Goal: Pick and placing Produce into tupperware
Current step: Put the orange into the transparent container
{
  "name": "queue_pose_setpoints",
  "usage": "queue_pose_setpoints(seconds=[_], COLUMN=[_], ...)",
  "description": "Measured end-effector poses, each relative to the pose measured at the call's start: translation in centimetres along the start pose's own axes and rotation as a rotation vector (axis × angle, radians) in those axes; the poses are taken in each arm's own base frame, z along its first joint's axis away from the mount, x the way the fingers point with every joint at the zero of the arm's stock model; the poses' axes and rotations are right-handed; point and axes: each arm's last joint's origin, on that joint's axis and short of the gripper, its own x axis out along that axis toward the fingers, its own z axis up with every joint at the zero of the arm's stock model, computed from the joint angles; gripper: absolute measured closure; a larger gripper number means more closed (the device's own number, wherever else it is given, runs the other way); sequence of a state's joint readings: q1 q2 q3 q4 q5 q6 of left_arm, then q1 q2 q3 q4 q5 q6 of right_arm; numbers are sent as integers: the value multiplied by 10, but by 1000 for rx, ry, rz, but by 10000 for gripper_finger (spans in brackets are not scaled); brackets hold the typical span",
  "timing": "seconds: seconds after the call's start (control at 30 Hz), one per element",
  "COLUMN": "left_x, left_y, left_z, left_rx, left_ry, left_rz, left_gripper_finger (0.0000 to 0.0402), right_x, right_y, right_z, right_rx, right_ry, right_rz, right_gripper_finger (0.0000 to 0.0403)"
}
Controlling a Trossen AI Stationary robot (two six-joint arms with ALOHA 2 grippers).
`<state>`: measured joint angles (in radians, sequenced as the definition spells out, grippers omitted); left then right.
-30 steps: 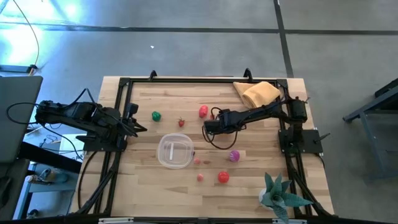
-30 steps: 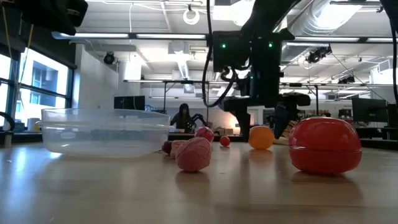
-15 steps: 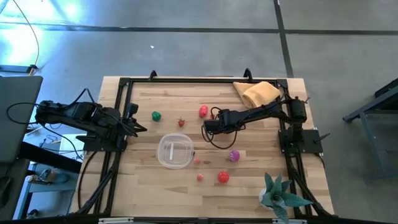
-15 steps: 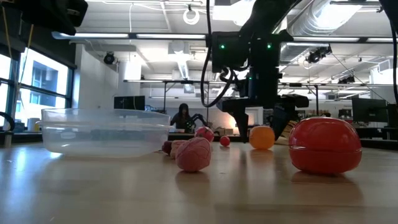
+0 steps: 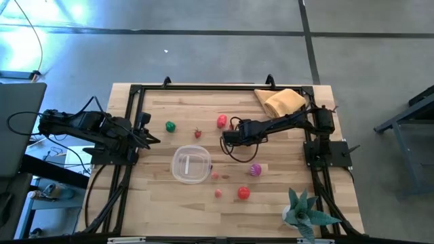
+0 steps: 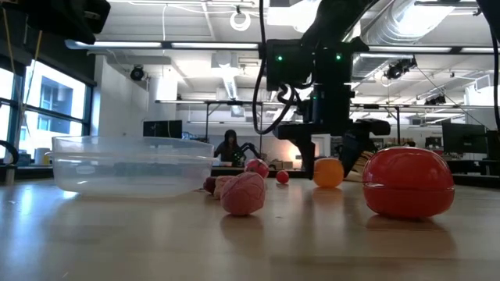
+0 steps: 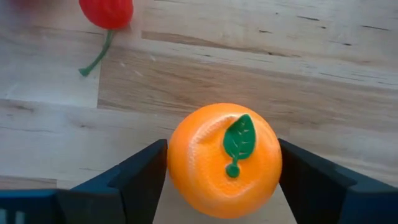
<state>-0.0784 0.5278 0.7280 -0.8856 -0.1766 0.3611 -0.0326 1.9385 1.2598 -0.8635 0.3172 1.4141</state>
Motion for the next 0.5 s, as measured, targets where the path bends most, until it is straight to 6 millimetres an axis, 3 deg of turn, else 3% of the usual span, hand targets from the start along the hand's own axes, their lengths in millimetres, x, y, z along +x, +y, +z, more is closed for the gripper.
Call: queue_pose_setpoints(seconds=[0.23, 0.5], left_x=[0, 0], left_y=[0, 0], left_z=[0, 0], left_rx=[0, 0], left_ry=[0, 0], left_rz=[0, 0], left_gripper_finger=[399, 399], right_x=[0, -1], right_y=[0, 0], right_z=[0, 1], right_rx=[0, -5], right_ry=[-6, -24], right_rz=[0, 0], right_gripper_finger=[160, 163])
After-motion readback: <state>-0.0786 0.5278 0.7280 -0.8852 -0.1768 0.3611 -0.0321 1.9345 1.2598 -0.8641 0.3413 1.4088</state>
